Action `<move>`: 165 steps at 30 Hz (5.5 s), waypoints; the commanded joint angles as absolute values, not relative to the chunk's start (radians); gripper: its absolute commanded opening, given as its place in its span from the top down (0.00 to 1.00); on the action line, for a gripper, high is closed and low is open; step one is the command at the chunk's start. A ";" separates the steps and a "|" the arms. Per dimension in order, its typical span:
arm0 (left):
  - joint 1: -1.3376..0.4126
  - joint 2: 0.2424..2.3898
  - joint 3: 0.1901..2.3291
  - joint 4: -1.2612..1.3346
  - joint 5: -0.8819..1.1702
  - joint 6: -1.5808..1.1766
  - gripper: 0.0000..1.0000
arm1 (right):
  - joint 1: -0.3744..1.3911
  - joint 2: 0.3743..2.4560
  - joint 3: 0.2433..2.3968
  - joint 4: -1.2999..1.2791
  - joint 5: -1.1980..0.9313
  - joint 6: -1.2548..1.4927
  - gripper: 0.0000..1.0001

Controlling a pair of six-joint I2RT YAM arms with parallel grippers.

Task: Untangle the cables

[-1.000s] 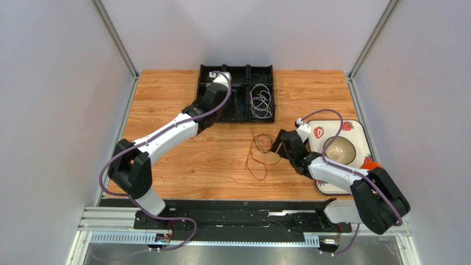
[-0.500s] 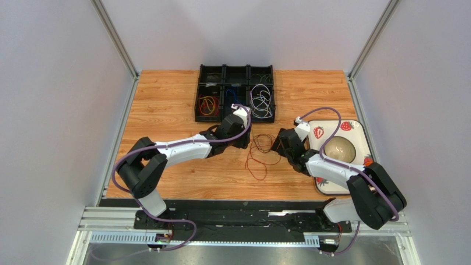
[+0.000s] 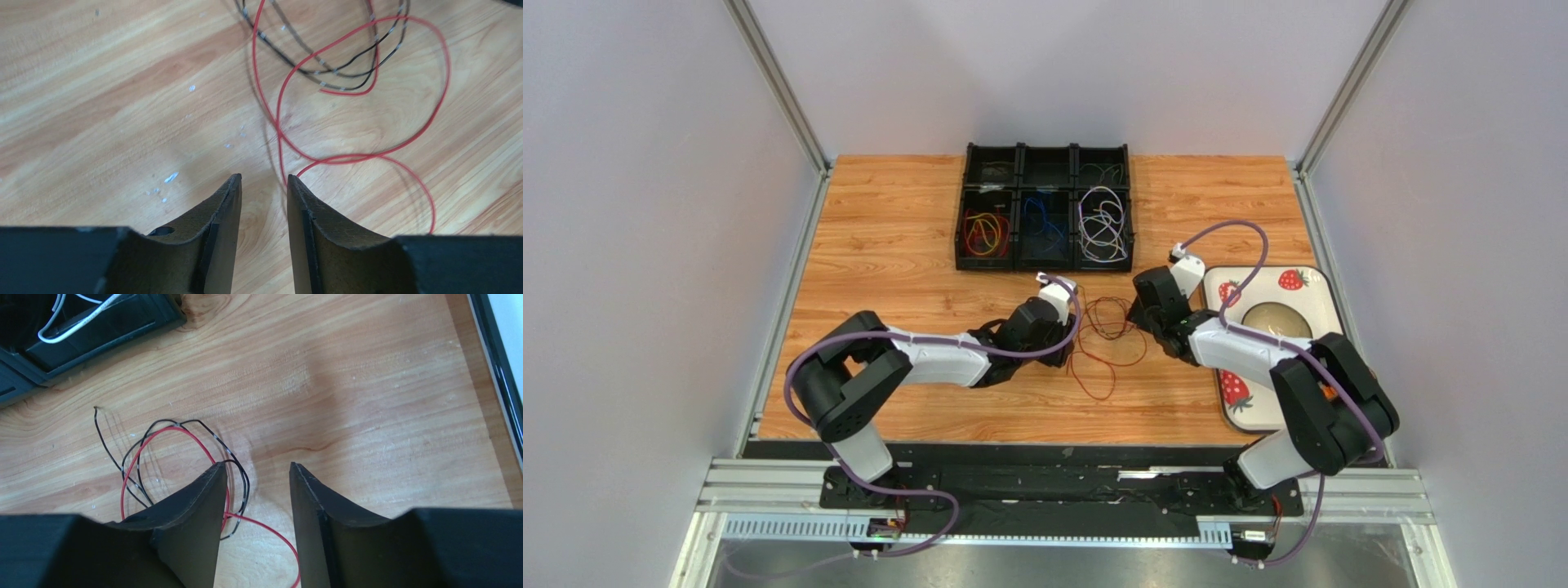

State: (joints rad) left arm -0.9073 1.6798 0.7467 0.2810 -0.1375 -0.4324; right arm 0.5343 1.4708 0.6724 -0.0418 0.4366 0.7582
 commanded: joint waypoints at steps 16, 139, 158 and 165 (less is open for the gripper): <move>-0.959 1.675 0.749 0.422 -0.235 -0.445 0.63 | 0.525 1.437 0.692 -0.017 0.448 0.715 0.60; -0.999 1.262 0.472 0.531 -0.580 -0.374 0.39 | 0.515 1.730 1.615 -0.046 0.546 0.173 1.00; -0.999 1.316 0.502 0.542 -0.574 -0.379 0.41 | 0.486 2.160 1.795 0.514 0.692 0.005 1.00; -0.999 1.327 0.514 0.529 -0.571 -0.380 0.41 | 0.483 2.293 1.910 0.609 0.696 -0.094 1.00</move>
